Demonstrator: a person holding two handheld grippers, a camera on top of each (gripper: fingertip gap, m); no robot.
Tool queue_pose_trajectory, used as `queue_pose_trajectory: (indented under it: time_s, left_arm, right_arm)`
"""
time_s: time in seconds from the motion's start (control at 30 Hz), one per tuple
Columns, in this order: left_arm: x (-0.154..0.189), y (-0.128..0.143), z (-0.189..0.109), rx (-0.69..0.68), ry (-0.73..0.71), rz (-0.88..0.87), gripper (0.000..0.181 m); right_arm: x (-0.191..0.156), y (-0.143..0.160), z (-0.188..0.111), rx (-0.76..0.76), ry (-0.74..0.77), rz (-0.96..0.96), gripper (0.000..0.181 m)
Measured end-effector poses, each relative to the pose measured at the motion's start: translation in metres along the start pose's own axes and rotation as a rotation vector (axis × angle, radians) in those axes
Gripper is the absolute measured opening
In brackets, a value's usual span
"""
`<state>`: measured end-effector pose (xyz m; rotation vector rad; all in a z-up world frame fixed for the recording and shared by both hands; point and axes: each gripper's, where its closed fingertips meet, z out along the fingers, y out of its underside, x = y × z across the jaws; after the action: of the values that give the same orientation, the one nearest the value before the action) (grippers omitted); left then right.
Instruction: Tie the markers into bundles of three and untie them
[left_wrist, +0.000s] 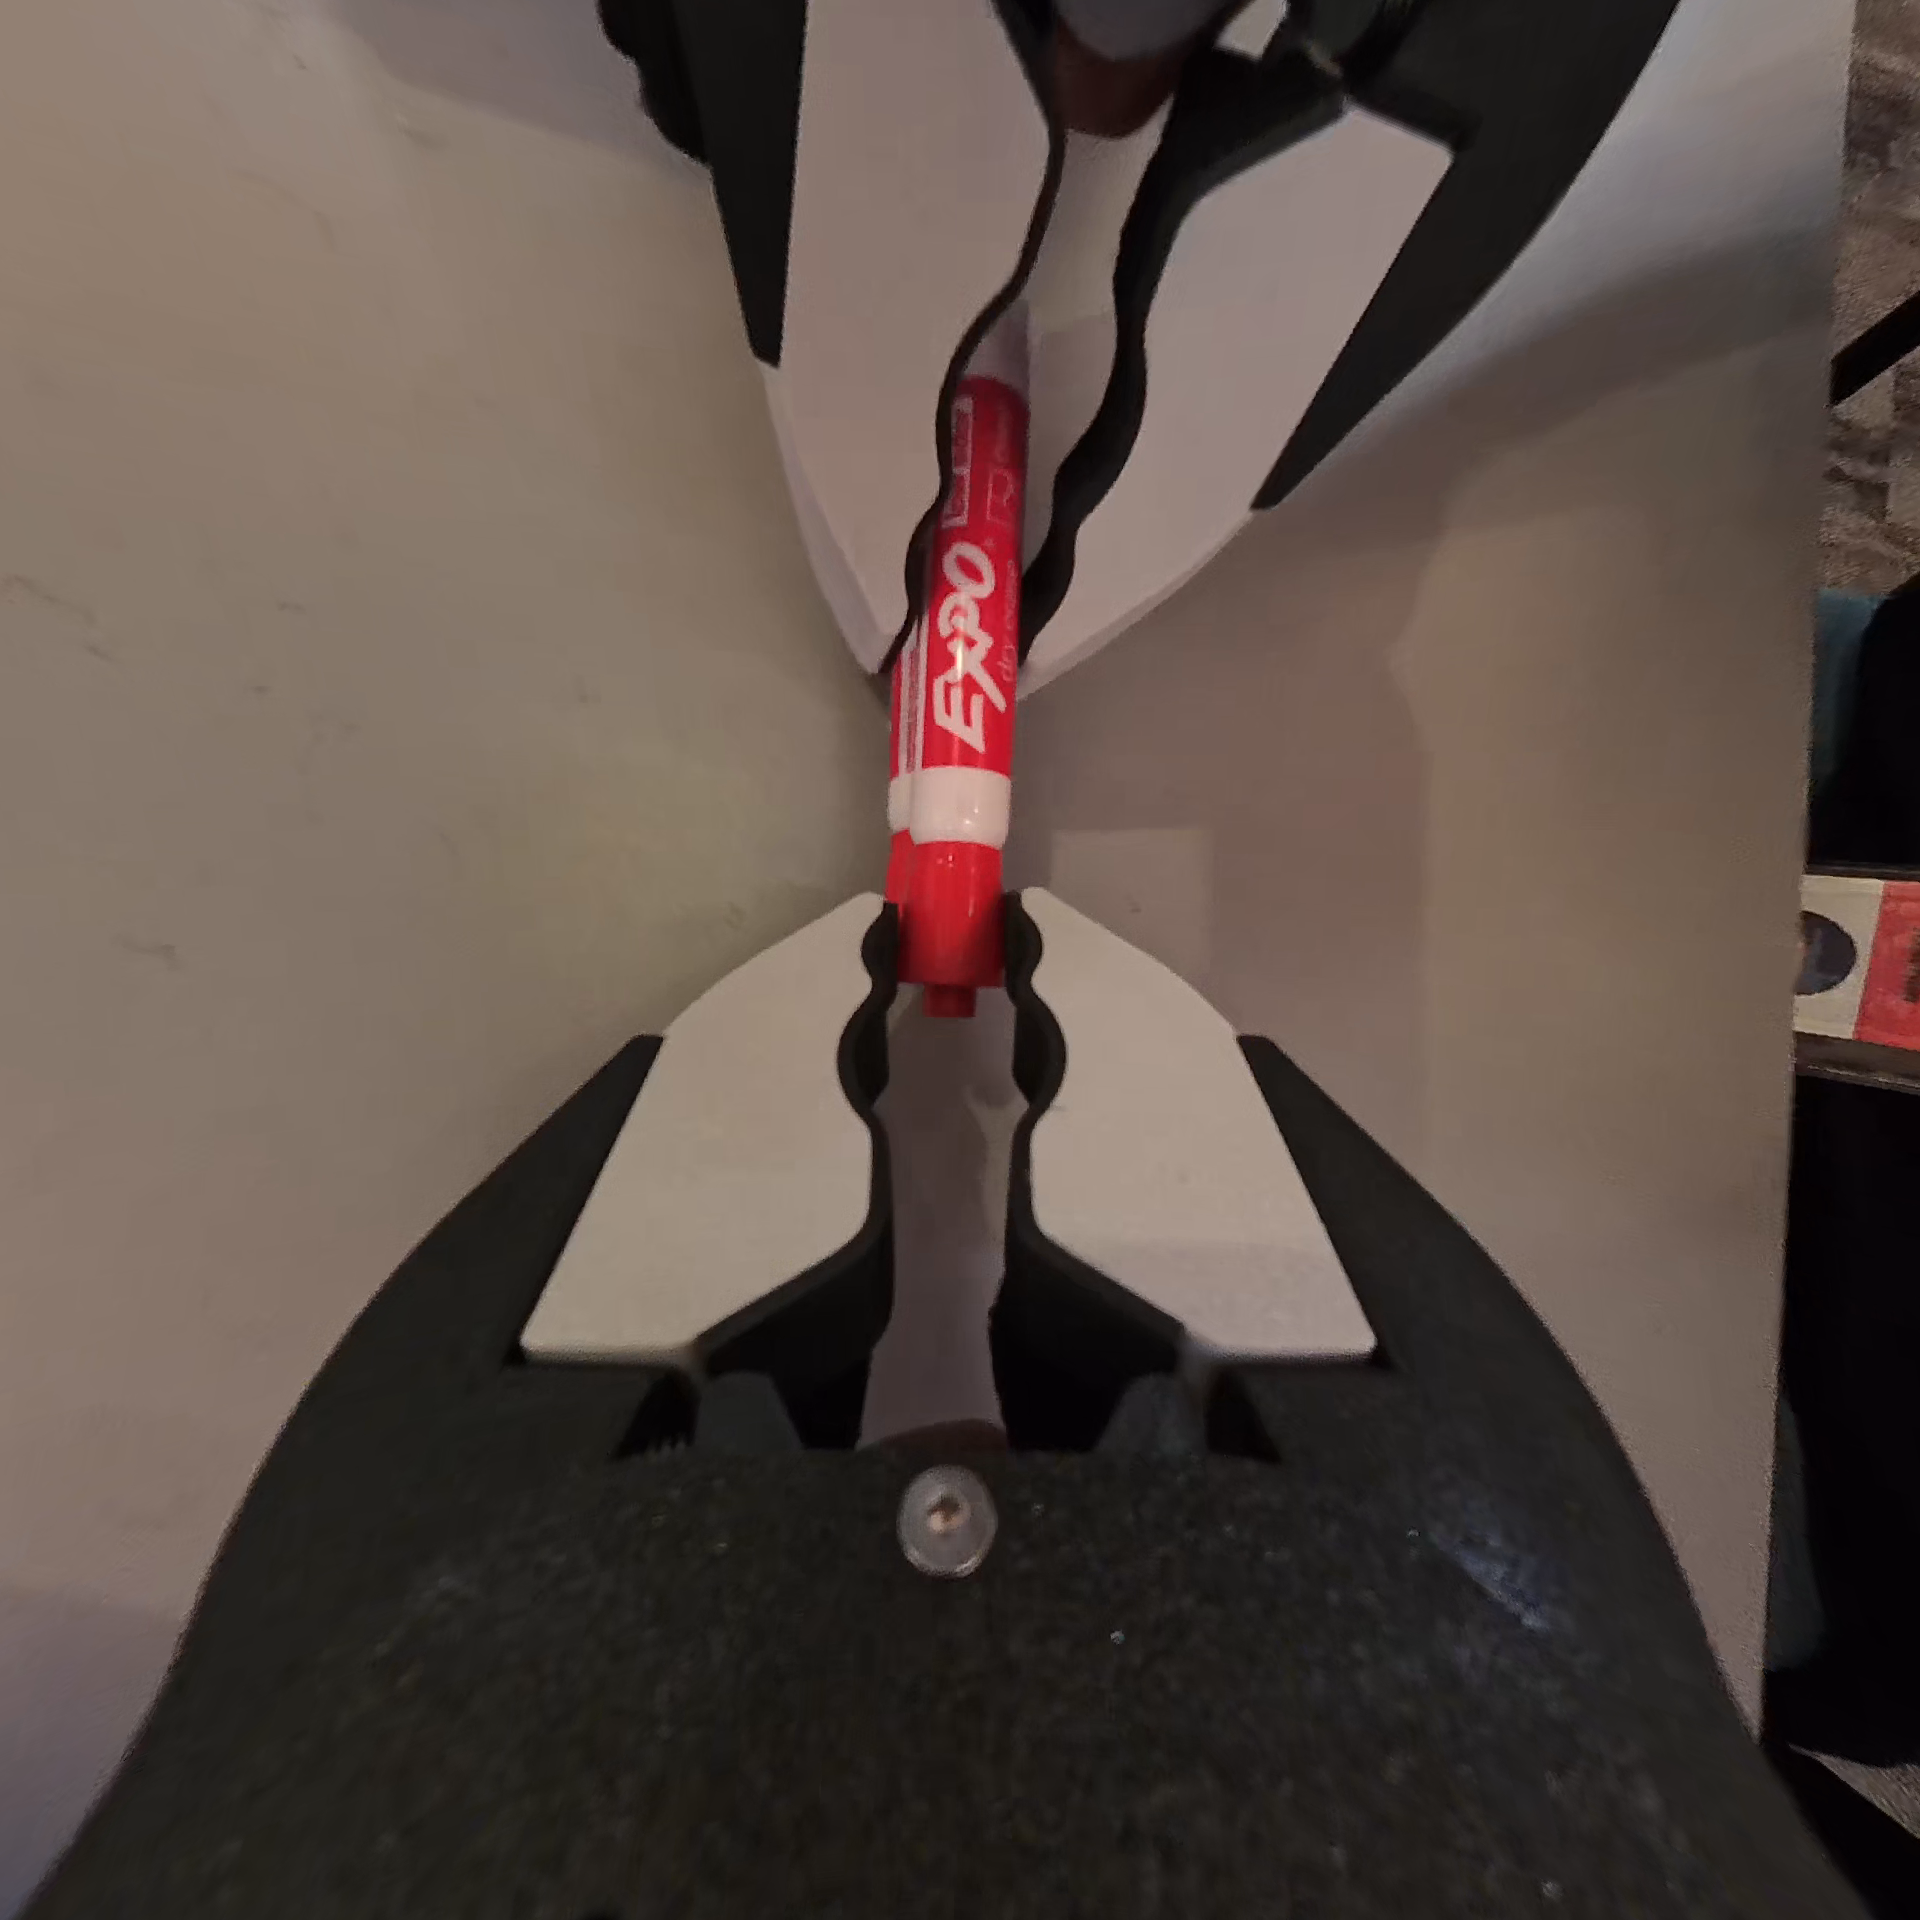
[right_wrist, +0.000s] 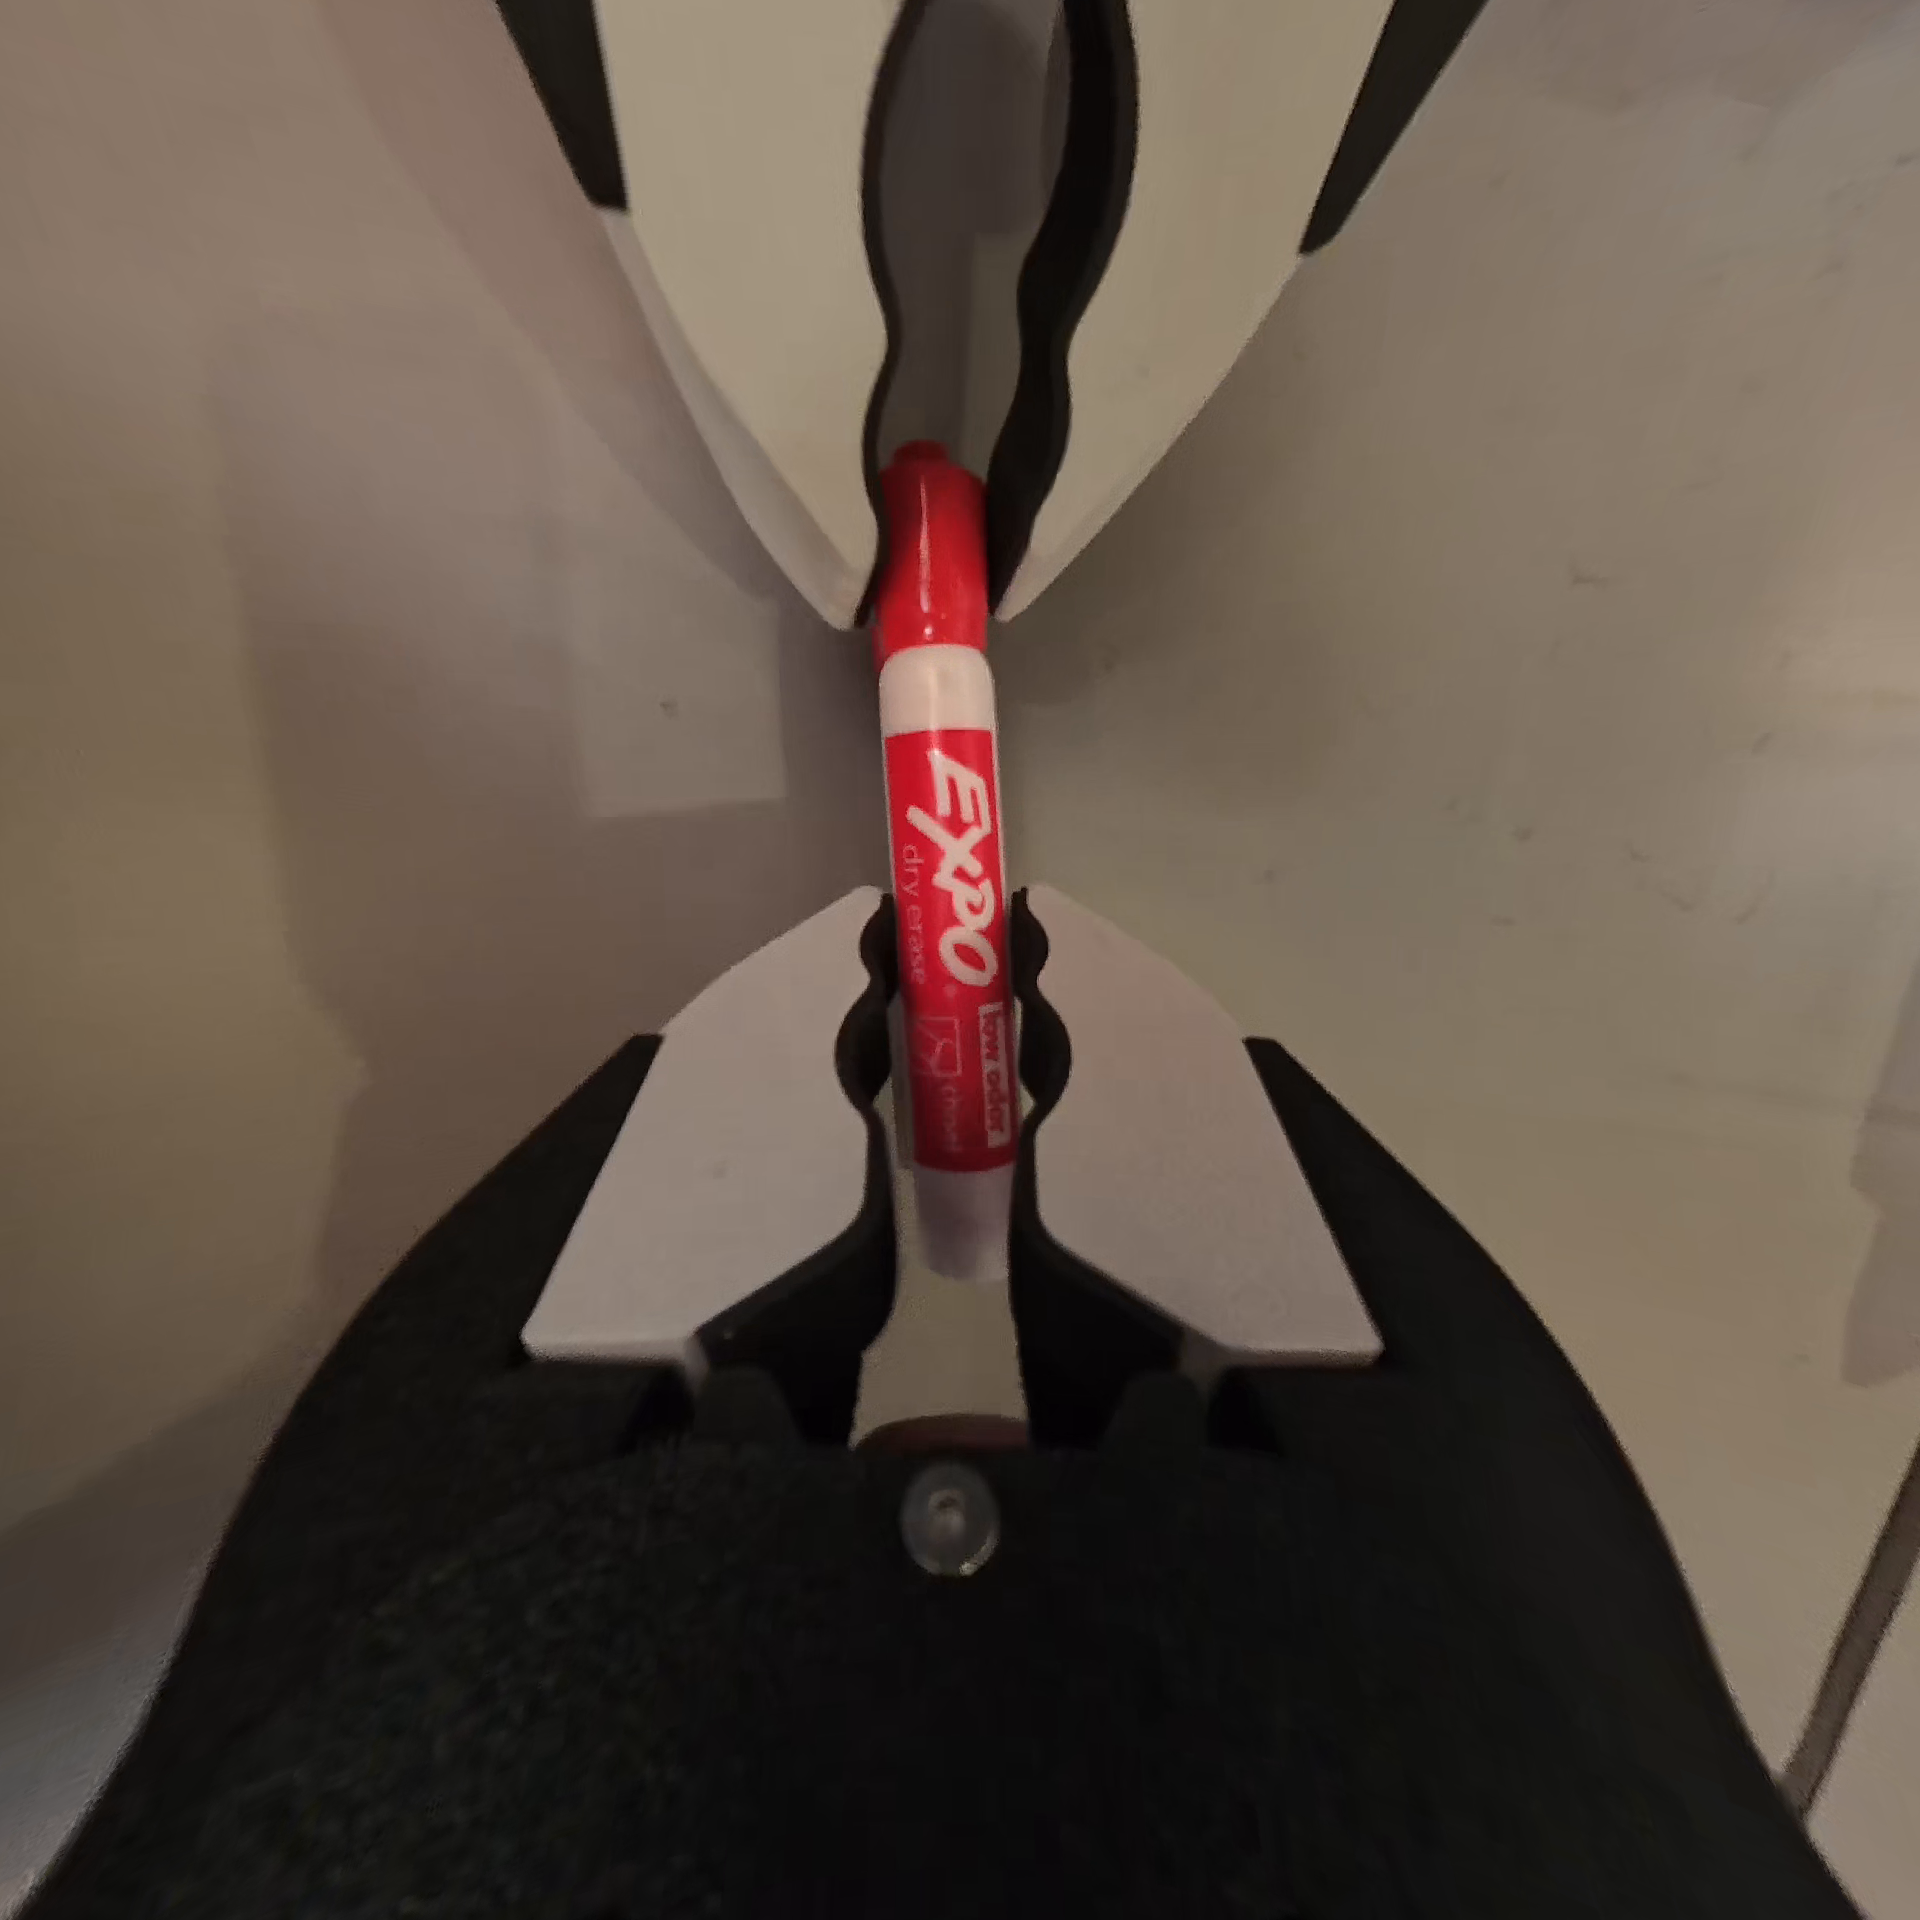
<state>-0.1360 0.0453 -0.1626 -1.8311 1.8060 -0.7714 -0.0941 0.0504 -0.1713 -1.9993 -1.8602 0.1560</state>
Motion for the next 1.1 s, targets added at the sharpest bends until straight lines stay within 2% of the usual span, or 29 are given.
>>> queue_pose_trajectory:
  time_s: [0.1,0.5,0.83,0.93,1.1]
  left_arm:
    - [0.0,-0.004,0.003,0.003,0.008,-0.009,0.018]
    - [0.004,-0.009,0.018,-0.004,0.049,-0.056,0.018]
    - [0.006,-0.008,0.011,0.047,0.106,-0.094,0.019]
    - [-0.01,0.006,0.0,0.013,0.03,-0.081,0.03]
    - [-0.019,0.012,0.007,-0.052,-0.038,0.002,0.044]
  right_arm:
    - [0.0,0.004,0.006,-0.03,0.014,-0.019,0.02]
    - [-0.005,-0.01,0.014,0.006,0.027,-0.037,0.023]
    - [-0.007,-0.009,0.014,-0.017,0.04,-0.059,0.02]
    - [0.003,0.008,0.01,-0.109,0.101,-0.105,0.018]
    - [-0.002,0.016,0.006,-0.119,0.057,-0.082,0.019]
